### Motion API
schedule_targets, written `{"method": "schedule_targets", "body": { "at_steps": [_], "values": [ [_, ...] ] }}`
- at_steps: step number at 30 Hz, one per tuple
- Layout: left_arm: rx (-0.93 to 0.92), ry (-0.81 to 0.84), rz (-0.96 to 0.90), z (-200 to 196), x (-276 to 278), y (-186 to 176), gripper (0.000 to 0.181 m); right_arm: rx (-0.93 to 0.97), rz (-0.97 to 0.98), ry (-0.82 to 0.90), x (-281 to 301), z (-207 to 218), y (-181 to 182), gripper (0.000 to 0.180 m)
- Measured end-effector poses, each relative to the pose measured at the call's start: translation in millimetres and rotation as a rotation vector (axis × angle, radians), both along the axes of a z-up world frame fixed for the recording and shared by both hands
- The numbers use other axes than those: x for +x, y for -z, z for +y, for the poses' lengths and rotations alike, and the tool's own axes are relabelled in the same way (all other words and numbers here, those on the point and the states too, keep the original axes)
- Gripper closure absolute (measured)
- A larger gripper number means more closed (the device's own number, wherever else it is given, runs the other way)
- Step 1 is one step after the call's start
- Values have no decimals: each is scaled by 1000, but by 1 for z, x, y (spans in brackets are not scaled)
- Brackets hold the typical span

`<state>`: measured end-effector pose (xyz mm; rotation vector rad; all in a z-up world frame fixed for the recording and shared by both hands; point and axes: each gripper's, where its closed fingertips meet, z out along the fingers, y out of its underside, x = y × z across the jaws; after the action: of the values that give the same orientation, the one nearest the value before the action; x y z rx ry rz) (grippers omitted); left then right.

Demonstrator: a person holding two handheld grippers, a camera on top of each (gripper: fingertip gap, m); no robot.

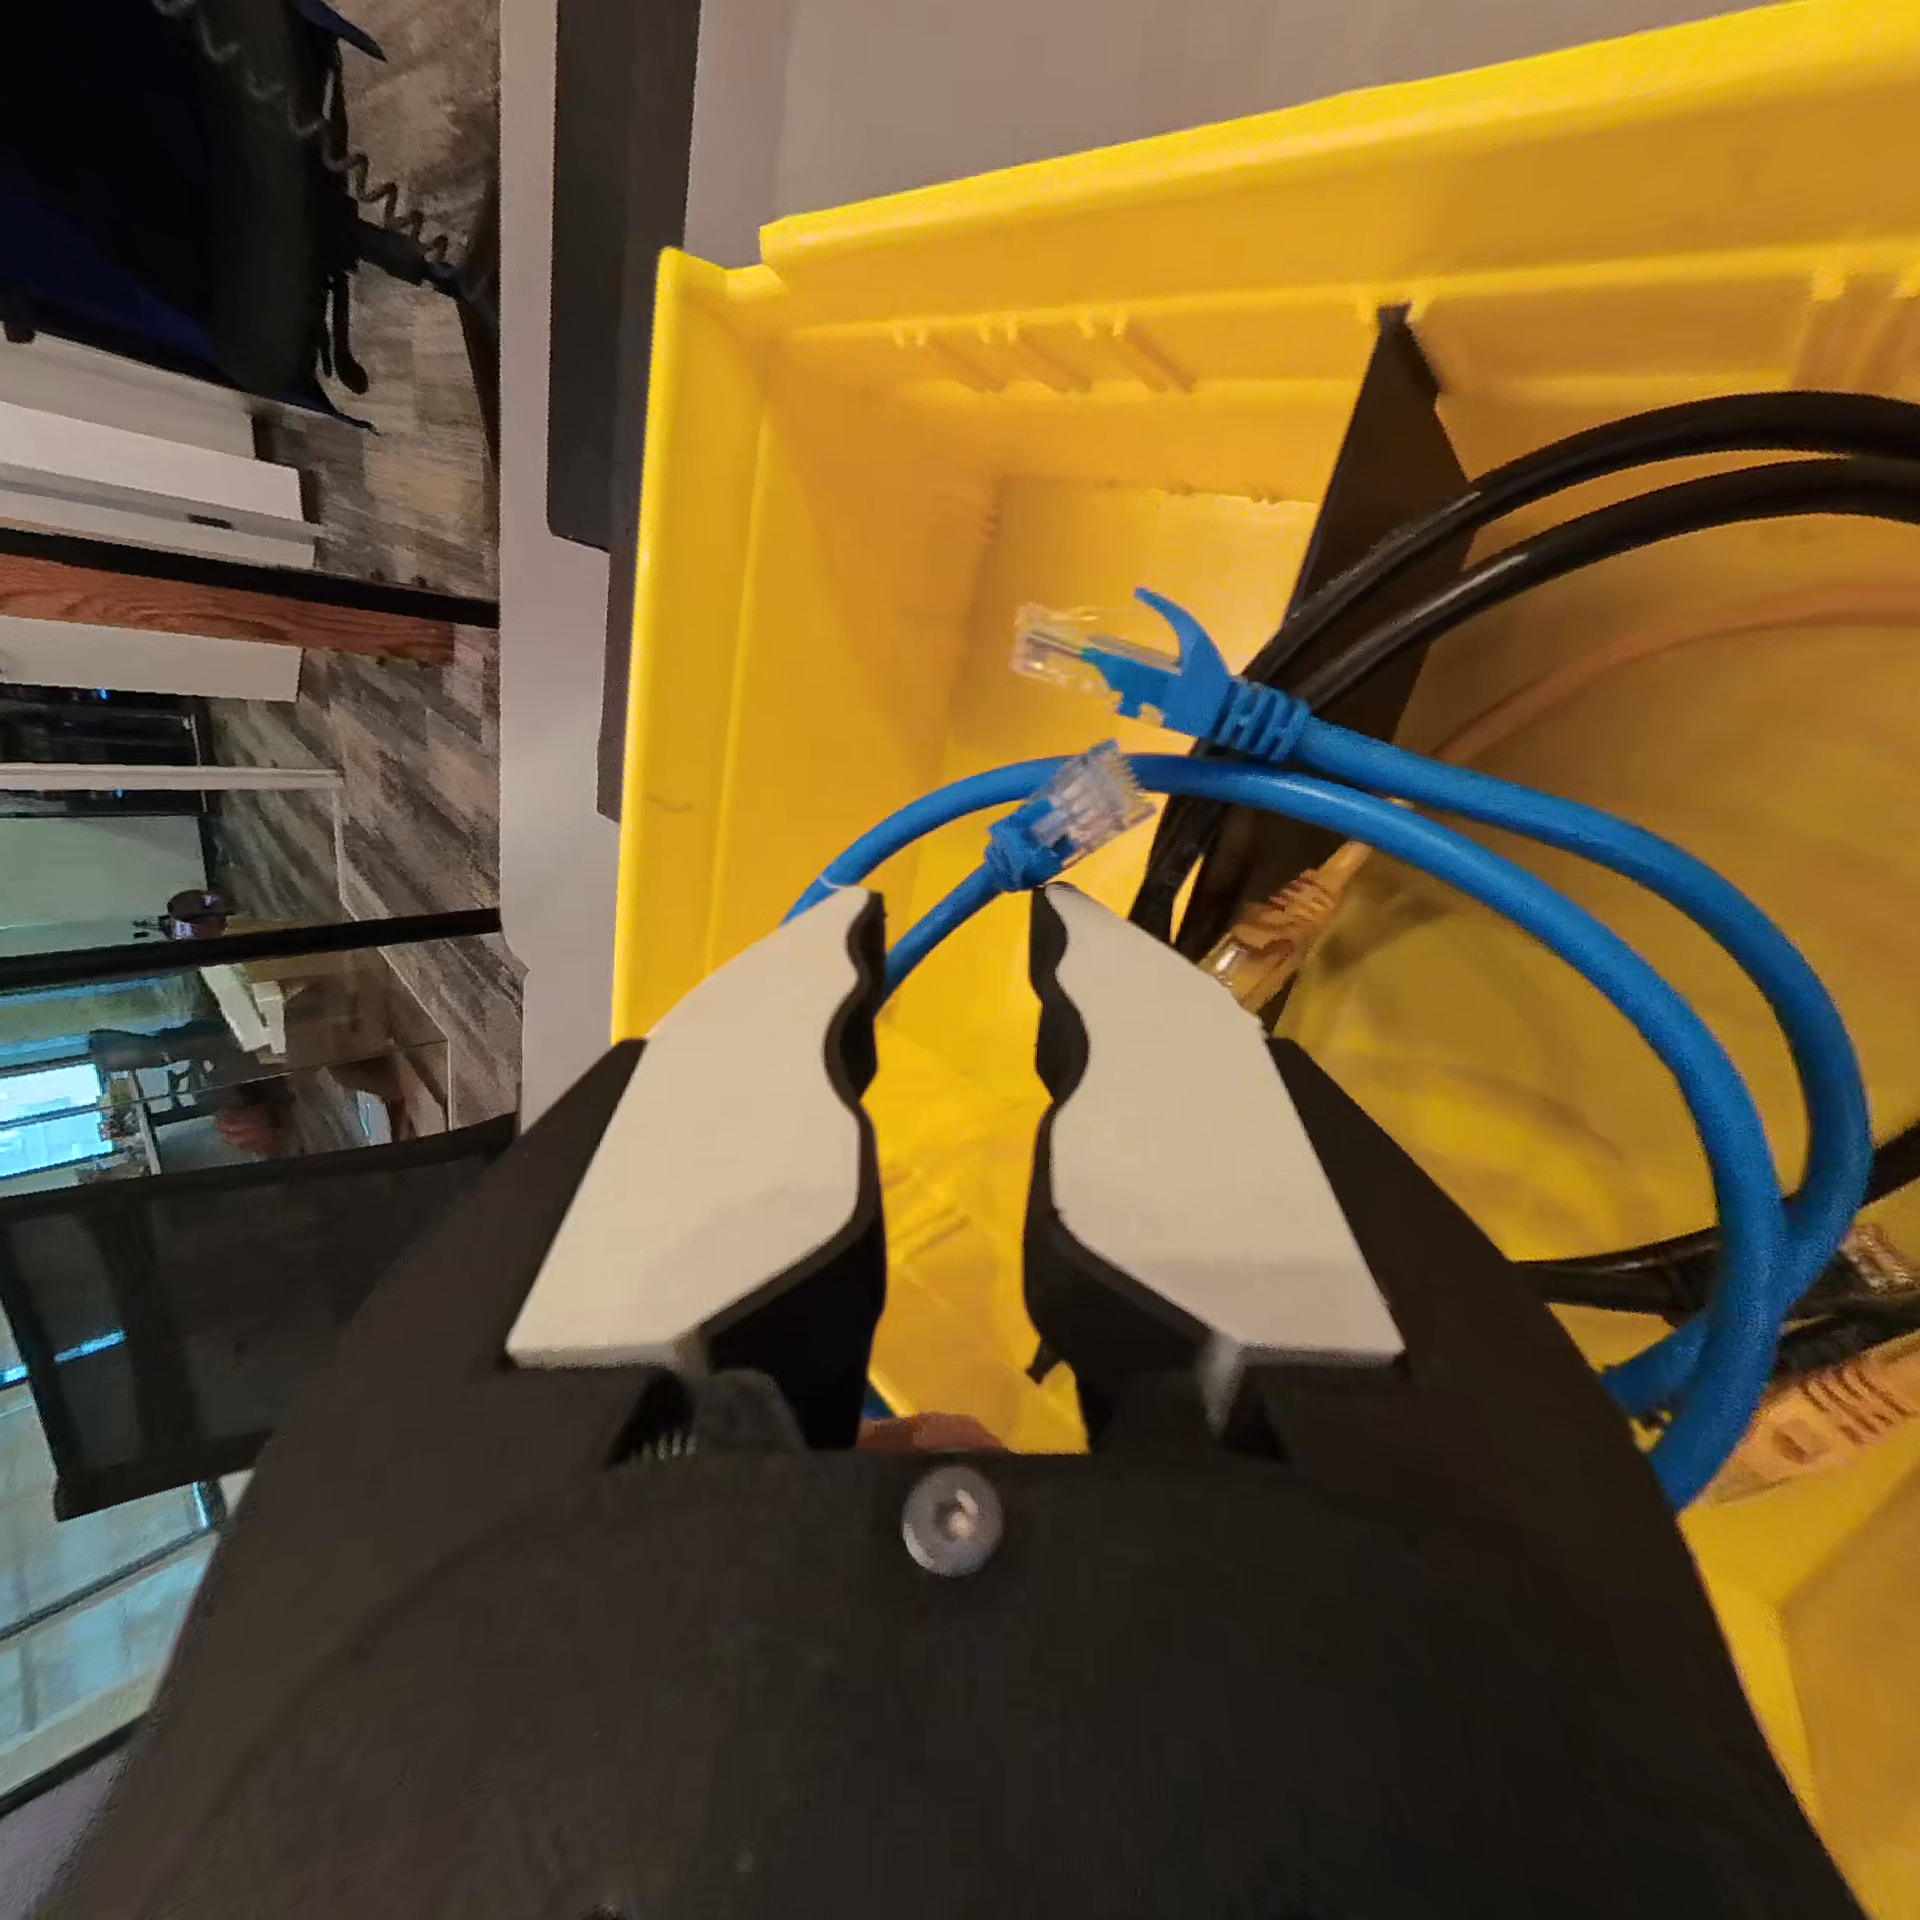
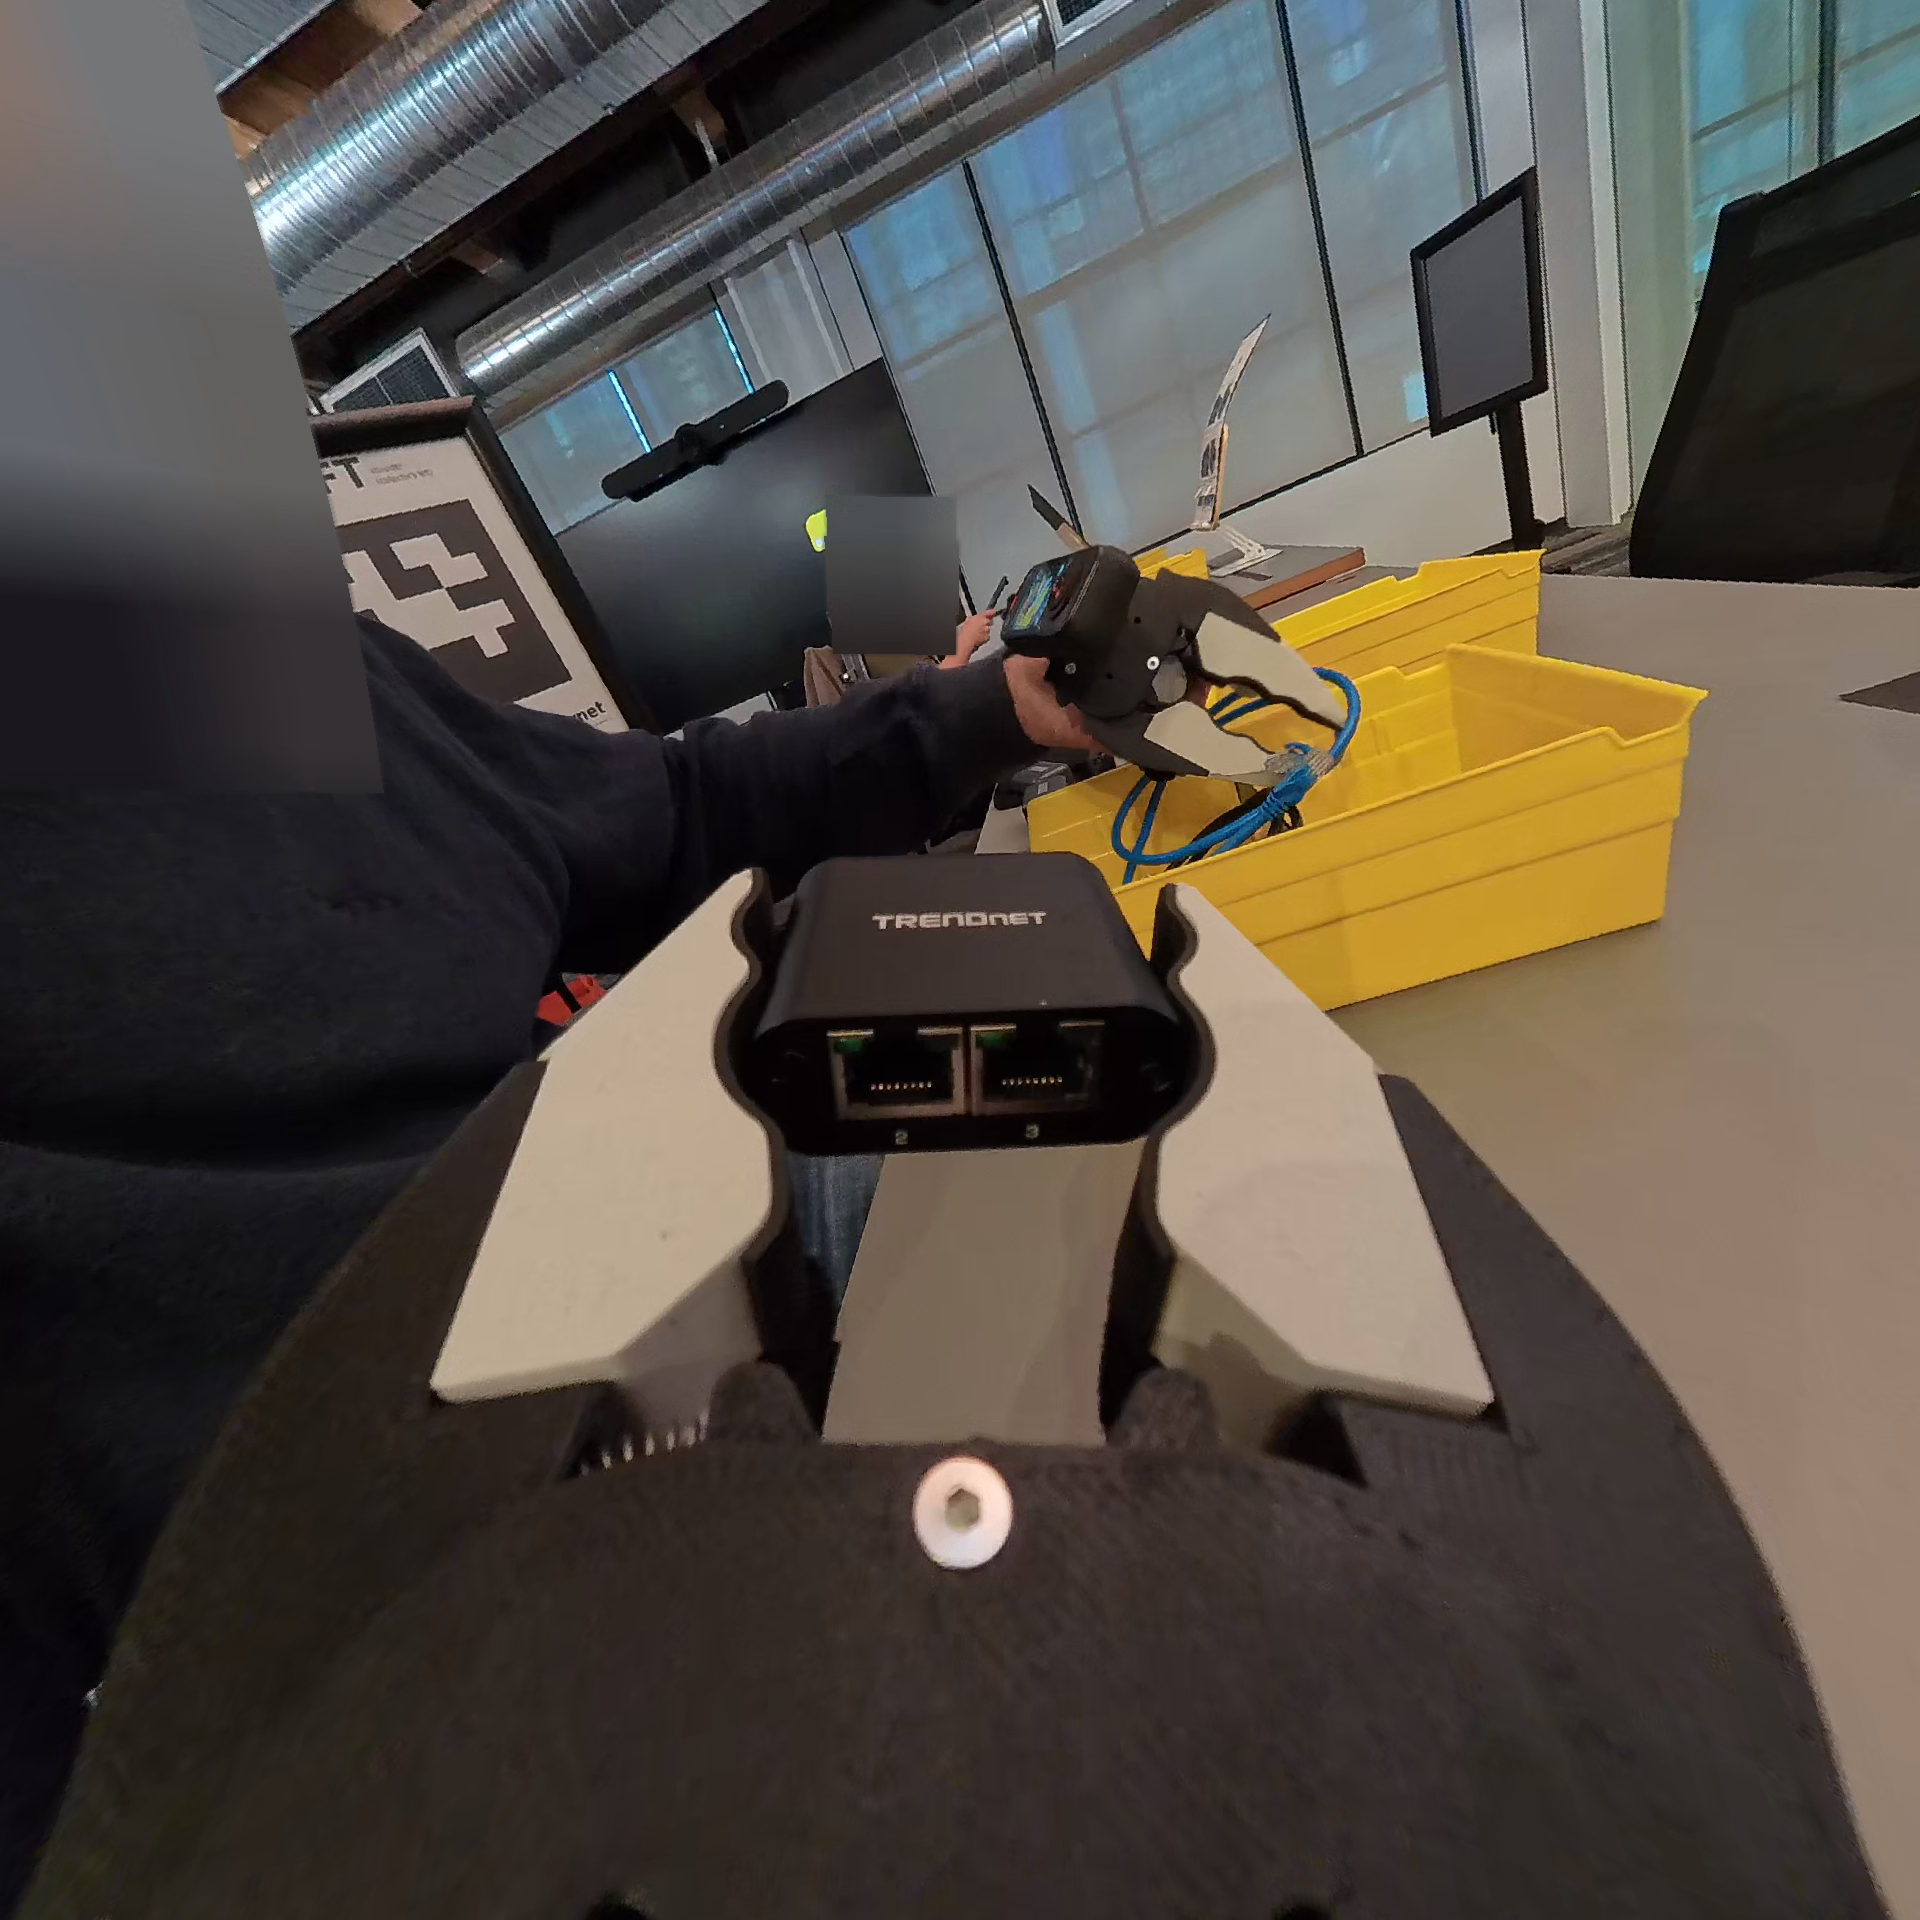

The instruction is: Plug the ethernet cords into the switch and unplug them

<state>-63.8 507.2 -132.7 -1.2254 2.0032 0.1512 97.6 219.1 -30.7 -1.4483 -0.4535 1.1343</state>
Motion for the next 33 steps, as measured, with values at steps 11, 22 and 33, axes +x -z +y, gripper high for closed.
{"method": "schedule_targets", "body": {
  "at_steps": [11, 22, 33],
  "values": [
    [79, 274, 164, -40, 25, 6, 168, -7, 2, 6, 2, 1, 2, 107],
    [-71, 290, 204, -69, 31, 21, 150, -5, 9, 8, 4, 1, 3, 107],
    [-326, 144, -19, -65, 30, 13, 156, 1, 19, 4, 5, -1, 1, 107]
  ]
}}
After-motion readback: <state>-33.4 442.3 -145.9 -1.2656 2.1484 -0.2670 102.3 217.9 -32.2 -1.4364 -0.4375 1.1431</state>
